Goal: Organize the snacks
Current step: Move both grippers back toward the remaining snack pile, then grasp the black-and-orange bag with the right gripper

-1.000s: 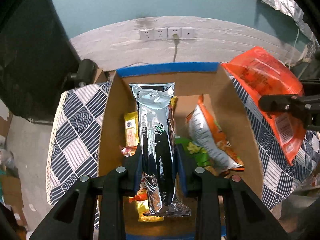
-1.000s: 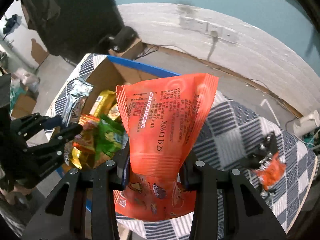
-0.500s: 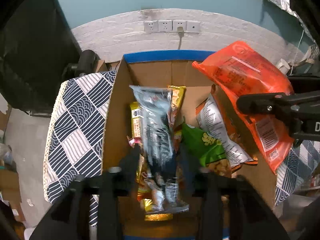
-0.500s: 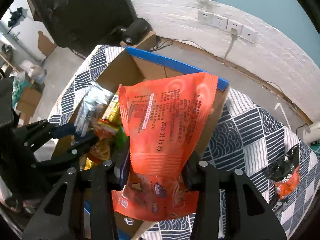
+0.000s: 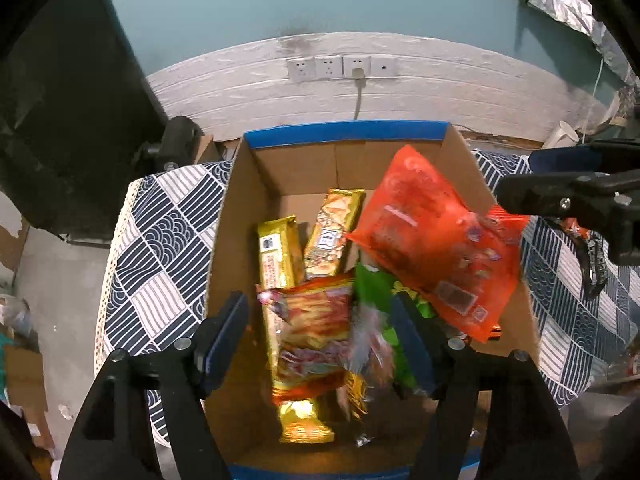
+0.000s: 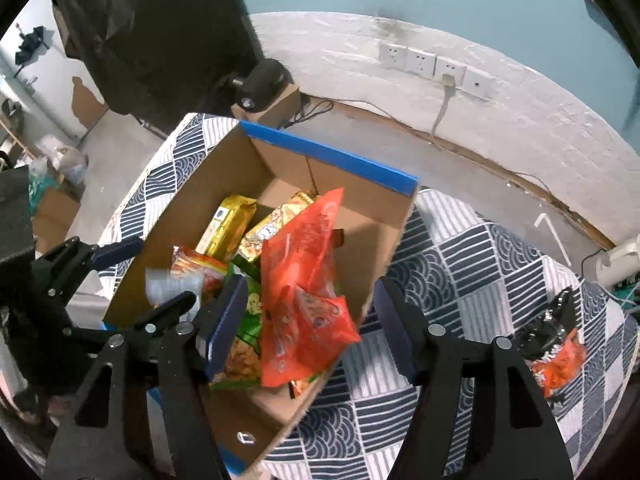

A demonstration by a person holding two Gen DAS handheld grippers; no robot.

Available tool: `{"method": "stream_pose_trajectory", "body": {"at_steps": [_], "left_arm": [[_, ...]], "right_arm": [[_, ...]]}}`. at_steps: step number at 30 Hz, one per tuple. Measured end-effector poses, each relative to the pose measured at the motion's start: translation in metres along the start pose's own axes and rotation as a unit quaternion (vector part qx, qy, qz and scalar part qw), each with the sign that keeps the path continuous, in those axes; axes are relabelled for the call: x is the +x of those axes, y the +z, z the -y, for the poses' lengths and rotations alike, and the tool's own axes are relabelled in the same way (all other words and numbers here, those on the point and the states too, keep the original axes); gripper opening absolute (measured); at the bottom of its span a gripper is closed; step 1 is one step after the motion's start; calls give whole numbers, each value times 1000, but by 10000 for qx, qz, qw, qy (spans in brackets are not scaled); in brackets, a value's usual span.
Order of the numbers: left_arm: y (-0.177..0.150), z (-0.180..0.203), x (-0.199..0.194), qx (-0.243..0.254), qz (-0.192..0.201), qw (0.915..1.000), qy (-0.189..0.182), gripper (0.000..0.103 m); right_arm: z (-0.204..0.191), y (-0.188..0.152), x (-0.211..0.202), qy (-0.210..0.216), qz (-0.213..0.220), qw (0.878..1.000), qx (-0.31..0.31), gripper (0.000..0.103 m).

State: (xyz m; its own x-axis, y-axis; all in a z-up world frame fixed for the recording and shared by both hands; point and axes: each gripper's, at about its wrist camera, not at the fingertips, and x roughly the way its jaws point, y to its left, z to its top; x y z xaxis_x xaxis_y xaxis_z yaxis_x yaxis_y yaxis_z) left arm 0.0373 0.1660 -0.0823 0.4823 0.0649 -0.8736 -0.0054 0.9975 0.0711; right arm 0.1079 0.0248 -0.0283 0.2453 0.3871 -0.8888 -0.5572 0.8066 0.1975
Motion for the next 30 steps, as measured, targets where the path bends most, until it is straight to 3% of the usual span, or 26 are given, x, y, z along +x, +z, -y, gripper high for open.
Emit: {"method": "stream_pose_trajectory", "body": {"at_steps": [10,19,30], "left_arm": [[5,35,-9,227,36,9995,-235,75],[13,81,-13,568,26,9977,-370,75],[29,130,-13,885,19,9948,-497,77]], "right_arm": [[41,-22,-23,-256,73,9994,215,71],[99,-54,-42,-515,38,9970,585,71],[173,-88,-62,-796,-162,9949,599,75]]}}
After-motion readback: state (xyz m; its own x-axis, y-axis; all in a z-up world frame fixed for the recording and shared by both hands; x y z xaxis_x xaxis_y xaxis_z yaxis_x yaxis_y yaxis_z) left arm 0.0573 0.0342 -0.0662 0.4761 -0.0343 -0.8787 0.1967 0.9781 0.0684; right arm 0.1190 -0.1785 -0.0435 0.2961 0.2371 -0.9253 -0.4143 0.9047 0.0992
